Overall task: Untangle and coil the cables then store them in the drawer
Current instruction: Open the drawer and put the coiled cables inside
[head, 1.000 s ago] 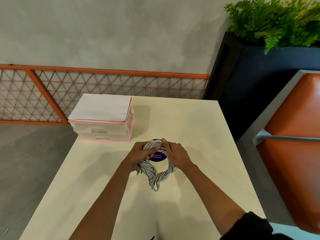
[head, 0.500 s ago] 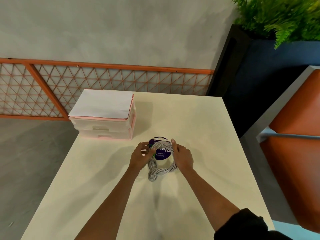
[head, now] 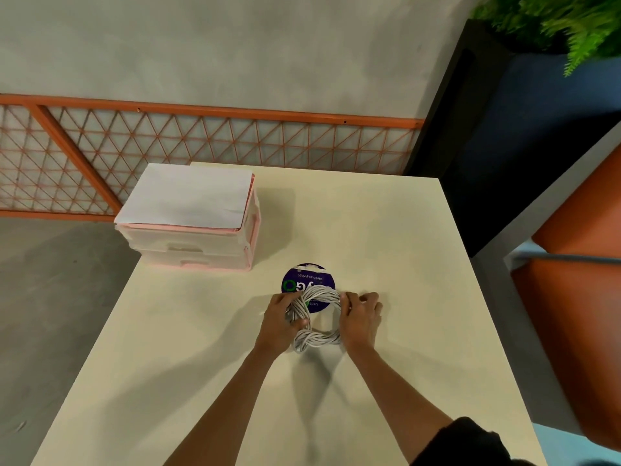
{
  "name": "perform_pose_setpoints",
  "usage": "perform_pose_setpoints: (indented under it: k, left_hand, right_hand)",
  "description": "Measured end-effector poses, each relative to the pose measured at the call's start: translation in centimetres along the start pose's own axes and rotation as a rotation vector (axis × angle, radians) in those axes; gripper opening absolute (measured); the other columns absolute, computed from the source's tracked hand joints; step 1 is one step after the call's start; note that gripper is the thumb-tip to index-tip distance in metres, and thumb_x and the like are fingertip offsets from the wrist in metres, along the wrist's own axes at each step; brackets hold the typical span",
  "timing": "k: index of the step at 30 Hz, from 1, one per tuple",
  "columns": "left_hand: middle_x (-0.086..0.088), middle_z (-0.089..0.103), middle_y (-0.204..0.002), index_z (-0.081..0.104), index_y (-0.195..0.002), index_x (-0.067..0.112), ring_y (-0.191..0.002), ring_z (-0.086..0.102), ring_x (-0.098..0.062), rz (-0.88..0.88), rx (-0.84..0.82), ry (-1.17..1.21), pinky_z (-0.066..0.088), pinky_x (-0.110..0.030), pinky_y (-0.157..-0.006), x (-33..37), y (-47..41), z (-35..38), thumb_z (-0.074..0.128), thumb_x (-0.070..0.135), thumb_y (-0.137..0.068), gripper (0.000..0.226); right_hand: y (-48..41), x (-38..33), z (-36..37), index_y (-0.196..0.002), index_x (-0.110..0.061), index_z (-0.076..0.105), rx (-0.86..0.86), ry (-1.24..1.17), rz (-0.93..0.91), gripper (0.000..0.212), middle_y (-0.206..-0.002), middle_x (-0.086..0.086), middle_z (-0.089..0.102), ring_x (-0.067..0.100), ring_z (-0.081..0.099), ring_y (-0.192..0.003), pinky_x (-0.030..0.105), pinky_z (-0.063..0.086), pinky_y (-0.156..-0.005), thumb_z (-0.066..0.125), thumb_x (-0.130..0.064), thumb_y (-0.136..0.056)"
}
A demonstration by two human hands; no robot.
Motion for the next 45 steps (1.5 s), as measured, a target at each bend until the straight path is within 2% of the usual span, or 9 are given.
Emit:
perform_pose_setpoints:
  k: [6, 9, 15, 18, 22, 28, 34, 42, 45]
  left_hand:
    - [-0.003, 0.049, -0.124, 0.054, -0.132, 0.016, -0.114, 0.049, -0.014, 0.055, 0.03, -0.005, 0.04, -0.022, -0.099, 0.4, 0.2, -0.3, 0.072, 0.006, -0.079, 0.056]
    - [-0.004, 0.052, -0.122, 0.057, -0.13, 0.014, -0.112, 0.051, -0.013, 0.102, 0.08, -0.003, 0.038, -0.008, -0.094, 0.9, 0.3, -0.8, 0.066, 0.006, -0.086, 0.046]
    - [0.0, 0.058, -0.113, 0.064, -0.119, 0.015, -0.104, 0.054, -0.011, 0.04, 0.24, 0.045, 0.042, -0.02, -0.088, 0.1, 0.7, -3.4, 0.062, 0.012, -0.091, 0.029]
    - [-0.004, 0.062, -0.109, 0.067, -0.111, 0.012, -0.098, 0.058, -0.015, 0.003, 0.38, 0.064, 0.04, -0.01, -0.074, -0.8, 0.8, -6.0, 0.06, 0.01, -0.092, 0.02]
    - [-0.015, 0.066, -0.104, 0.069, -0.104, 0.002, -0.094, 0.063, -0.025, -0.06, 0.516, 0.061, 0.037, -0.008, -0.074, -2.8, 1.3, -10.3, 0.057, 0.004, -0.091, 0.017]
    - [-0.018, 0.063, -0.108, 0.063, -0.109, -0.005, -0.101, 0.059, -0.027, -0.144, 0.577, 0.088, 0.034, 0.001, -0.067, -7.1, 0.8, -18.1, 0.055, 0.011, -0.095, 0.023]
    - [-0.021, 0.045, -0.133, 0.041, -0.132, -0.003, -0.118, 0.051, -0.035, -0.266, 0.598, 0.166, 0.04, -0.044, -0.102, -12.5, -1.7, -25.9, 0.063, 0.023, -0.091, 0.054]
    - [-0.014, 0.043, -0.14, 0.037, -0.141, 0.002, -0.13, 0.042, -0.026, -0.254, 0.479, 0.184, 0.034, -0.033, -0.107, -14.5, -5.4, -28.6, 0.066, 0.029, -0.089, 0.066]
    - [-0.011, 0.052, -0.136, 0.047, -0.137, 0.005, -0.127, 0.048, -0.021, -0.191, 0.508, 0.235, 0.036, -0.018, -0.091, -14.2, -6.3, -29.2, 0.065, 0.022, -0.09, 0.054]
  right_hand:
    - [-0.8, -0.2, -0.5, -0.116, -0.025, 0.066, -0.071, -0.051, -0.01, 0.03, -0.121, 0.005, 0.05, 0.024, 0.046, -0.115, 0.037, 0.033, -0.096, 0.049, -0.038, -0.096]
    - [-1.5, -0.3, -1.4, -0.115, -0.027, 0.067, -0.09, -0.098, 0.022, 0.03, -0.124, 0.001, 0.054, 0.021, 0.049, -0.118, 0.037, 0.03, -0.1, 0.047, -0.04, -0.096]
    - [-2.4, -1.3, -3.4, -0.107, -0.016, 0.068, -0.025, -0.273, 0.024, 0.027, -0.111, 0.003, 0.061, 0.023, 0.058, -0.105, 0.036, 0.032, -0.098, 0.05, -0.032, -0.096]
    - [-2.4, -3.8, -3.7, -0.103, -0.011, 0.068, -0.03, -0.346, -0.056, 0.024, -0.1, 0.006, 0.062, 0.02, 0.058, -0.09, 0.034, 0.042, -0.09, 0.05, -0.026, -0.097]
    - [-0.9, -8.0, -2.0, -0.097, -0.001, 0.064, -0.099, -0.41, -0.144, 0.023, -0.087, 0.008, 0.061, 0.018, 0.053, -0.08, 0.014, 0.03, -0.064, 0.05, -0.019, -0.097]
    - [1.3, -14.1, 3.9, -0.102, 0.001, 0.066, -0.211, -0.482, -0.135, 0.021, -0.088, 0.008, 0.065, 0.019, 0.056, -0.081, 0.011, 0.032, -0.06, 0.05, -0.011, -0.095]
    - [2.5, -18.2, 8.4, -0.117, -0.002, 0.059, -0.152, -0.572, -0.045, 0.031, -0.114, 0.011, 0.064, 0.018, 0.061, -0.095, 0.01, 0.041, -0.076, 0.059, -0.022, -0.093]
    - [3.1, -20.0, 11.1, -0.123, -0.002, 0.058, -0.035, -0.58, 0.029, 0.049, -0.121, 0.012, 0.063, 0.023, 0.058, -0.114, 0.032, 0.044, -0.097, 0.061, -0.038, -0.09]
    - [3.1, -20.2, 11.6, -0.13, -0.001, 0.054, 0.01, -0.516, 0.048, 0.057, -0.124, 0.016, 0.061, 0.026, 0.057, -0.116, 0.038, 0.043, -0.101, 0.058, -0.042, -0.091]
Point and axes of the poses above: each hand's wrist, its own y-axis away from the middle knuckle, its own z-axis out of the palm, x = y × z, the point moved 10 cm from there along -y, towards the middle knuckle
